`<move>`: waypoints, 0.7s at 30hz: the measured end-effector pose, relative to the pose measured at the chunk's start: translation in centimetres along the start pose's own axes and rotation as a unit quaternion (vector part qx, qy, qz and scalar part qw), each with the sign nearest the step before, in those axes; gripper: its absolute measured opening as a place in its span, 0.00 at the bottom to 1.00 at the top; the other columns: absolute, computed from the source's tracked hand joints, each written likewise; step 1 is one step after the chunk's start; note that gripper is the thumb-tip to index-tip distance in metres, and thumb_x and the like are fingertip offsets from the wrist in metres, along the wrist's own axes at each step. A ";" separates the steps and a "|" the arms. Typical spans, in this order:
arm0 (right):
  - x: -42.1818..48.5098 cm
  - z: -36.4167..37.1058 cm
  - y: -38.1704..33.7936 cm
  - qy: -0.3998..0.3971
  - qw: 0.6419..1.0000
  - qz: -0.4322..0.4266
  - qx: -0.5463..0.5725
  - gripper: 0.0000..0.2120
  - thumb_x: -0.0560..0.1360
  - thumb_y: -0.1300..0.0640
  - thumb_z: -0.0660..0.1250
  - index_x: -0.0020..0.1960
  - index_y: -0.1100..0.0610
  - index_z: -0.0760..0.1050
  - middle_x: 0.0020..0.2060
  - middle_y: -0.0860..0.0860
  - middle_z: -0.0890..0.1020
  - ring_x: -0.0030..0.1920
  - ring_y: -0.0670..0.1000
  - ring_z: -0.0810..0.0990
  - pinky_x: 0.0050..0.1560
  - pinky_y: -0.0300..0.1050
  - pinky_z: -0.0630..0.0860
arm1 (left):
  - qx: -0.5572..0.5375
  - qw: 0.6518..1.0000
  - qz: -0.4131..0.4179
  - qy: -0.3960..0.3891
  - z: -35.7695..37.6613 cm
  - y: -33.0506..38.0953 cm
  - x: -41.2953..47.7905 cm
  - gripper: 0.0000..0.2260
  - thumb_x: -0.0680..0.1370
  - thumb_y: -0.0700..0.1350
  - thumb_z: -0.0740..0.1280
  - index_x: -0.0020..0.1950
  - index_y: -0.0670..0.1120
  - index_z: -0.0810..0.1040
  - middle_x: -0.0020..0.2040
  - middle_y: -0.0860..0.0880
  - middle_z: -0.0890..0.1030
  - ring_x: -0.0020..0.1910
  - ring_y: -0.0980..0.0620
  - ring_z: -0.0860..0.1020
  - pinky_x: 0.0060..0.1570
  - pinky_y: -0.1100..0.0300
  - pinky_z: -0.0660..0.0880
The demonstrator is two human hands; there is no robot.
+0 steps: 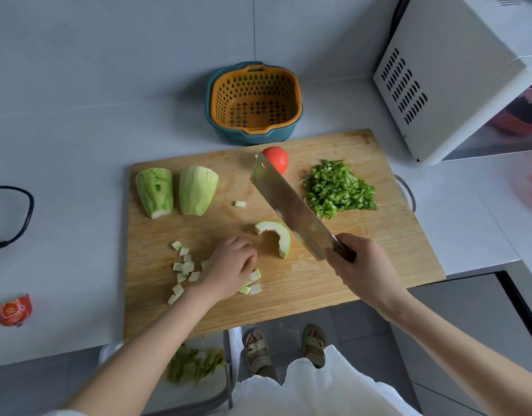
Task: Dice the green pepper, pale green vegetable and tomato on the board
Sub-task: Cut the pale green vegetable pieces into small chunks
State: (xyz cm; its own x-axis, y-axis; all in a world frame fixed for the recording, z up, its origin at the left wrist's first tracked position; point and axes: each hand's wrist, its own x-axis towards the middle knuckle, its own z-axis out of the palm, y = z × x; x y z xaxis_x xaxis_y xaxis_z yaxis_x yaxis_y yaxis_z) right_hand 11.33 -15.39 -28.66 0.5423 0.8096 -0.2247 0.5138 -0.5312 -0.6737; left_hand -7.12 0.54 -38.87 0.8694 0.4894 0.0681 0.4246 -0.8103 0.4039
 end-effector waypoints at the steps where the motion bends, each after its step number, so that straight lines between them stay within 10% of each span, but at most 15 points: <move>1: 0.1 0.0 0.1 0.001 1.000 0.000 -0.003 0.10 0.74 0.59 0.62 0.36 0.62 0.72 0.29 0.60 0.77 0.31 0.61 0.75 0.29 0.46 0.65 | 0.008 1.000 0.000 -0.001 0.1 0.2 -0.8 0.07 0.76 0.44 0.62 0.40 0.47 0.77 0.42 0.51 0.78 0.44 0.51 0.74 0.46 0.53 0.75; 5: 0.4 0.2 -0.1 0.002 1.000 -0.004 0.000 0.11 0.74 0.59 0.63 0.35 0.62 0.71 0.29 0.61 0.77 0.31 0.61 0.75 0.29 0.45 0.65 | 0.134 0.991 0.006 -0.015 2.1 2.4 -2.2 0.14 0.77 0.55 0.56 0.46 0.47 0.74 0.44 0.47 0.74 0.45 0.47 0.72 0.51 0.49 0.71; 17: 0.9 -0.8 -0.3 0.004 1.000 -0.029 -0.001 0.10 0.74 0.60 0.63 0.36 0.64 0.72 0.29 0.62 0.76 0.32 0.62 0.75 0.29 0.47 0.67 | 0.276 0.957 -0.068 0.064 0.6 -2.7 -3.2 0.06 0.69 0.36 0.70 0.44 0.41 0.78 0.45 0.43 0.79 0.46 0.41 0.76 0.58 0.42 0.65; 21: 0.7 -1.5 0.4 0.011 0.999 -0.024 -0.017 0.11 0.74 0.59 0.63 0.35 0.64 0.71 0.29 0.61 0.76 0.30 0.62 0.74 0.28 0.48 0.67 | 0.243 0.959 -0.105 0.102 -1.0 -2.6 -2.3 0.09 0.77 0.46 0.64 0.44 0.41 0.79 0.45 0.43 0.78 0.47 0.42 0.75 0.59 0.44 0.66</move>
State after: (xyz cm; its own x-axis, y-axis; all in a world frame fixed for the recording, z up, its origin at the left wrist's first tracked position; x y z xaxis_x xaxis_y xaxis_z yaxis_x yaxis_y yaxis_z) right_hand 12.89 -15.43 -28.08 0.5311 0.8288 -0.1761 0.5623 -0.5002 -0.6585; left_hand -10.48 1.85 -39.14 0.7059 0.6706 0.2282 0.6952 -0.7176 -0.0419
